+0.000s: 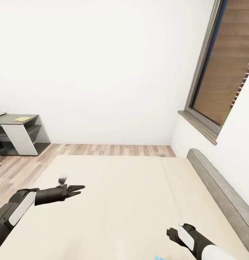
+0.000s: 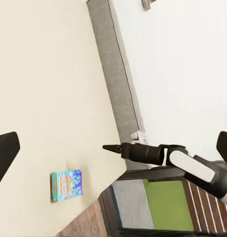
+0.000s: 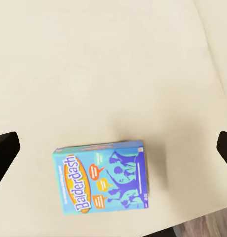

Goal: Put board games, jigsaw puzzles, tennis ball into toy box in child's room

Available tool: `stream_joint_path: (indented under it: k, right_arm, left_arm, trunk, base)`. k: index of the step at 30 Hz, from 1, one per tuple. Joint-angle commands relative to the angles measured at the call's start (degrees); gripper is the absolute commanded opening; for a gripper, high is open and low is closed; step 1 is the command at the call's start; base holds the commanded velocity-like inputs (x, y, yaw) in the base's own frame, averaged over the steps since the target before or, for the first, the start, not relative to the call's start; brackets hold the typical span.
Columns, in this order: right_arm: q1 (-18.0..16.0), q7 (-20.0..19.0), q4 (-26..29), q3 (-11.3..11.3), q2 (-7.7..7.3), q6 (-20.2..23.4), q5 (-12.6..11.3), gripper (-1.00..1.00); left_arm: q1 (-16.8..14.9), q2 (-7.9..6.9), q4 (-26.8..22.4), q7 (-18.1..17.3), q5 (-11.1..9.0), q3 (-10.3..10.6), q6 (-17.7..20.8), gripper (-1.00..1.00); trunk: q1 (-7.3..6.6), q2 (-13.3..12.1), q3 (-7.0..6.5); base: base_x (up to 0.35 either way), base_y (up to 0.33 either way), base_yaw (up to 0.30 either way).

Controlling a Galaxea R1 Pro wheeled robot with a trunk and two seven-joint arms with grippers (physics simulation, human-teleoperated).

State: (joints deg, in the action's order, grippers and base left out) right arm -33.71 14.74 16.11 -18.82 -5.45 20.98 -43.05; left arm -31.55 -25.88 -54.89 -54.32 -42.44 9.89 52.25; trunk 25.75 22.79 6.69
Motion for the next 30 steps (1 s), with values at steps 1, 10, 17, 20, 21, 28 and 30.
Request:
stream_joint_path:
  k: [1, 10, 17, 20, 21, 28, 30]
  right_arm:
    - [0.0, 0.3, 0.2, -0.5, -0.08, 0.2, -0.5, 1.00]
    - [0.1, -0.2, 0.0, -0.7, -0.21, -0.4, -0.6, 1.00]
    - [0.1, -0.3, -0.1, -0.7, -0.24, -0.5, -0.6, 1.00]
    - [0.1, -0.3, -0.1, -0.7, -0.27, -0.5, -0.6, 1.00]
    - [0.1, -0.3, -0.1, -0.7, -0.30, -0.5, -0.6, 1.00]
    - [0.1, -0.3, -0.2, -0.7, -0.33, -0.6, -0.6, 1.00]
    - [0.2, -0.2, -0.2, -0.7, -0.17, -0.6, -0.6, 1.00]
  left_arm:
    - [0.0, -0.39, 0.0, -1.6, -0.2, 0.1, 0.2, 1.00]
    - [0.0, -1.51, 0.1, -9.9, 1.4, 0.2, -2.6, 1.00]
    - [0.0, -1.33, 0.1, -10.2, 1.6, 0.2, -2.8, 1.00]
    - [0.0, -1.38, 0.1, -10.2, 1.7, 0.2, -2.9, 1.00]
    - [0.0, -1.38, 0.1, -10.1, 1.7, 0.2, -2.9, 1.00]
    - [0.0, -1.45, 0.1, -10.1, 1.7, 0.2, -2.9, 1.00]
    - [0.0, -1.45, 0.1, -10.1, 1.7, 0.2, -2.9, 1.00]
  trunk:
    - [0.04, 0.1, 0.23]
    - [0.04, 0.1, 1.08]
    - [0.04, 0.1, 1.74]
    - [0.04, 0.1, 2.02]
    - [0.04, 0.1, 2.12]
    - [0.04, 0.1, 2.78]
    - [0.04, 0.1, 2.97]
  base:
    - [0.000, 0.000, 0.000]
    - [0.000, 0.000, 0.000]
    - [0.000, 0.000, 0.000]
    - [0.000, 0.000, 0.000]
    - [0.000, 0.000, 0.000]
    - [0.000, 0.000, 0.000]
    - [0.000, 0.000, 0.000]
